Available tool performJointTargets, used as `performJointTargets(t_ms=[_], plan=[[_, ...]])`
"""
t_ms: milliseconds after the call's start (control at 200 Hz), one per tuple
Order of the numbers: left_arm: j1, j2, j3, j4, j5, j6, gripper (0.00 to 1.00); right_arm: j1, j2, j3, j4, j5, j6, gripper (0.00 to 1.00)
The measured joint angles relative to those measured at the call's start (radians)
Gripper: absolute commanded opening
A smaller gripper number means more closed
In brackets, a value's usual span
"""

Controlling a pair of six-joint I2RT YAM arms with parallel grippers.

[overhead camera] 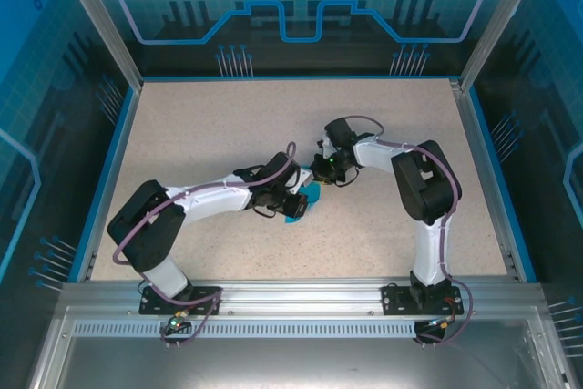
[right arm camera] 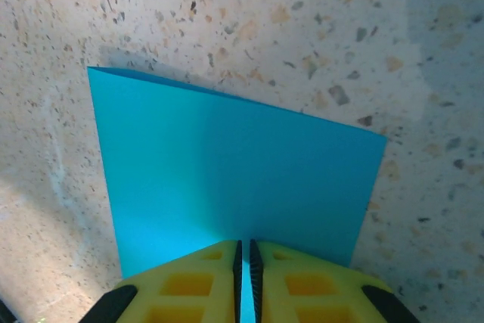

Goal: Fold a paper plane with a square sheet of paper (pick it up from the middle)
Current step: Third fold the triangle at the center of the table.

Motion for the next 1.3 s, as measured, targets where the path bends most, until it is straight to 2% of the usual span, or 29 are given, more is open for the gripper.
performJointTargets(t_ms=[530,1300], plan=[[0.104,0.073,0.032,0.003,0.061,0.000,0.03,0.015,0.004,0.018,-0.026,0.035,-0.044,0.17],[0.138,0.150,0.091,-0.059,0.056,0.002,0.05,0.018,0.004,0.019,-0.026,0.039,-0.043,0.19]])
